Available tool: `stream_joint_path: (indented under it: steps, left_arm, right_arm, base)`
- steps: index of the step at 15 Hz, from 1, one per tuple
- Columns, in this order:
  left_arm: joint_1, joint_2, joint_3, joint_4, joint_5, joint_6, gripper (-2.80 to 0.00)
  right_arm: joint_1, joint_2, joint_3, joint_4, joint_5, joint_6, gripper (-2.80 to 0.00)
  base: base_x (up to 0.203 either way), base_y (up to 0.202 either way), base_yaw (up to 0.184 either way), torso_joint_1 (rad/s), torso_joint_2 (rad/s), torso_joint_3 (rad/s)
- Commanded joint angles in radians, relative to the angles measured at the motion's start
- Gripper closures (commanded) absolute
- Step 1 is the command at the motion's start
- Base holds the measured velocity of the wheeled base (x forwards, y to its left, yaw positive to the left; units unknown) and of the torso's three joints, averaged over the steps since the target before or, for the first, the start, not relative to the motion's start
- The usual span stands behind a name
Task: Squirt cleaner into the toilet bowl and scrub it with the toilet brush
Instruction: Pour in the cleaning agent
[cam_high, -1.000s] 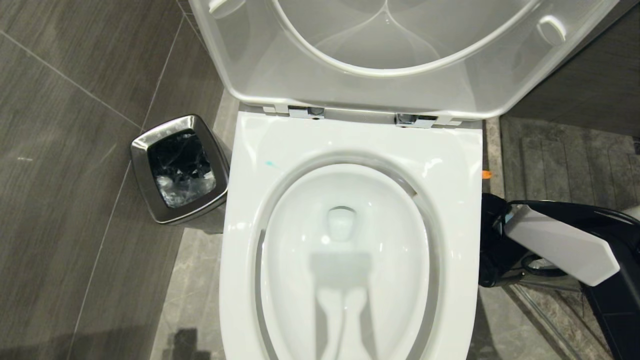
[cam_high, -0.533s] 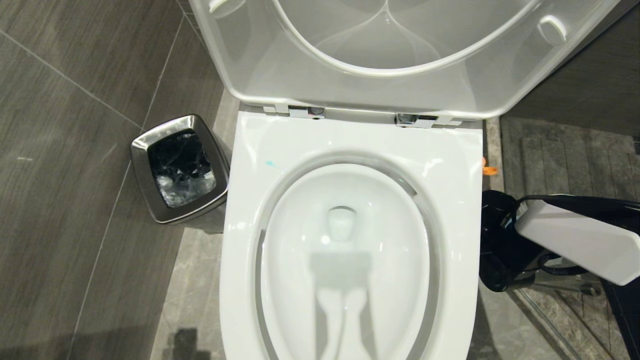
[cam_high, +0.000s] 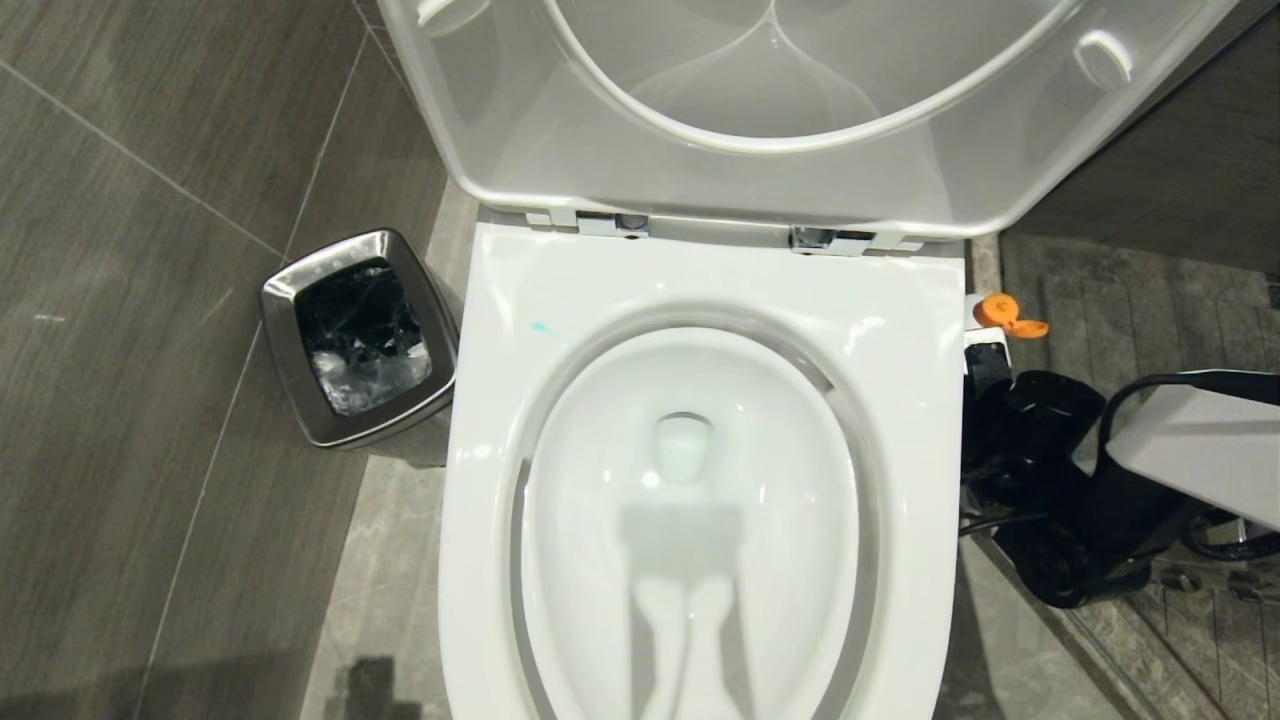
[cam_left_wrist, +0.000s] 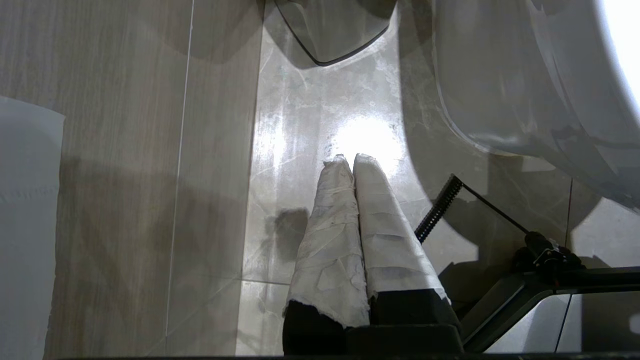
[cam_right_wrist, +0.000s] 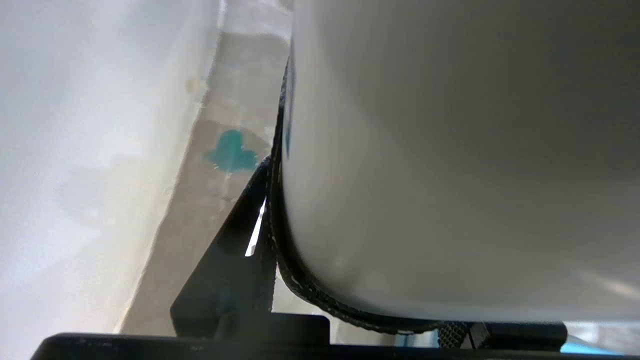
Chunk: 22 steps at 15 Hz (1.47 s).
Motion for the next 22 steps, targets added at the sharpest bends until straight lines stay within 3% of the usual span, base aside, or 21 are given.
stream_joint_path:
  steps: [1,9,19,22]
  left_arm:
    - [0.000,-0.001,0.000,0.000,0.000,0.000,0.00]
    - [0.000,-0.001,0.000,0.000,0.000,0.000,0.00]
    - [0.000,-0.001,0.000,0.000,0.000,0.000,0.00]
    - [0.000,-0.001,0.000,0.000,0.000,0.000,0.00]
  right_arm:
    - [0.010,-0.135,0.114,-0.009,-0.004,-0.003,0.00]
    - [0.058,-0.479,0.434,-0.009,-0.036,-0.012,0.00]
    - [0.058,-0.773,0.670,-0.009,-0.079,-0.049,0.00]
    - [0.058,-0.841,0.648,0.031,-0.072,-0.073,0.00]
  base:
    - [0.000,0.000,0.000,0.000,0.00,0.000]
    - [0.000,0.000,0.000,0.000,0.00,0.000]
    - [0.000,0.000,0.000,0.000,0.00,0.000]
    - [0.000,0.000,0.000,0.000,0.00,0.000]
